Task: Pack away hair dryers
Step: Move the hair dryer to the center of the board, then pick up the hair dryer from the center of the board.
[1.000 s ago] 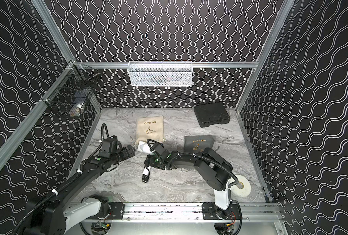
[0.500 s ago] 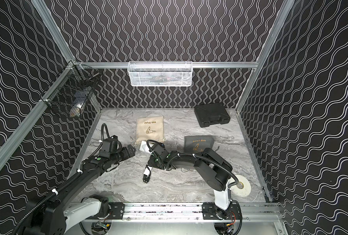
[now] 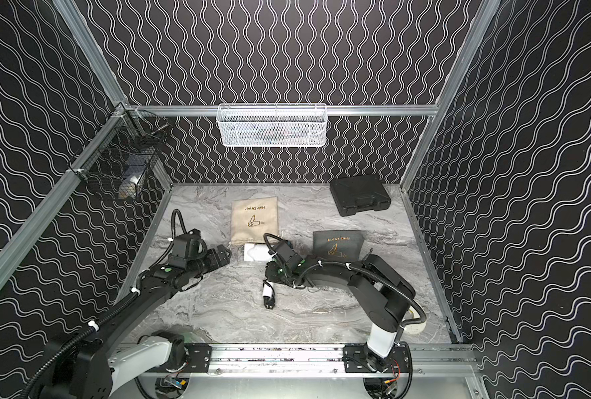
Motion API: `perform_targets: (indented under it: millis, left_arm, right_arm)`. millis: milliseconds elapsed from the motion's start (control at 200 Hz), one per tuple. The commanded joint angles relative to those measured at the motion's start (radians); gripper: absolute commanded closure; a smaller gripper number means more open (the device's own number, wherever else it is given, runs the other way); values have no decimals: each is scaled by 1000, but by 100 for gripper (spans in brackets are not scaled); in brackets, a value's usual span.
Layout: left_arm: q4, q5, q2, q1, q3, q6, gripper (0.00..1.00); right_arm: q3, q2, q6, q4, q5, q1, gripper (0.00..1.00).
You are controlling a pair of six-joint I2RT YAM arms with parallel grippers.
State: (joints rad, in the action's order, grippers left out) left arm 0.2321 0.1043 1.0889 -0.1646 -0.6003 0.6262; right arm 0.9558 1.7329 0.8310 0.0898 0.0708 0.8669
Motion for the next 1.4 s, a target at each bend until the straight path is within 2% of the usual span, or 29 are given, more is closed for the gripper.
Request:
perform_targets:
  millis: [0,95,185,275,375,580,755,1066,1221,1396]
  left_arm:
    - [-23,16,1,2,4,-6,1]
    - [-31,29,8,2,4,-4,1]
    - [-37,36,12,2,6,-1,1]
    - [-42,42,11,2,10,1,1]
    - [-42,43,6,2,10,0,1]
    - [-54,50,4,1,18,1,1]
    - [-81,72,12,1,32,12,1]
    - [-96,90,14,2,37,14,1]
    - [-92,93,12,2,36,13,1]
    - [-94,93,12,1,36,10,1]
  right_arm:
    - [-15,-50,-151,79,38,-31,63]
    - [-25,-83,-231,147,30,-63,61]
    - [-39,-112,-282,174,47,-95,51]
    - [-39,-131,-321,198,52,-114,45]
    - [-44,-145,-320,218,35,-128,31]
    - [-131,-204,-192,116,121,-140,21]
    - [-220,-233,-64,-8,146,-128,20]
    - [-208,-166,29,-95,140,-106,19]
    - [-163,-112,47,-4,97,-99,25]
    - [-198,-136,69,-17,97,-90,30]
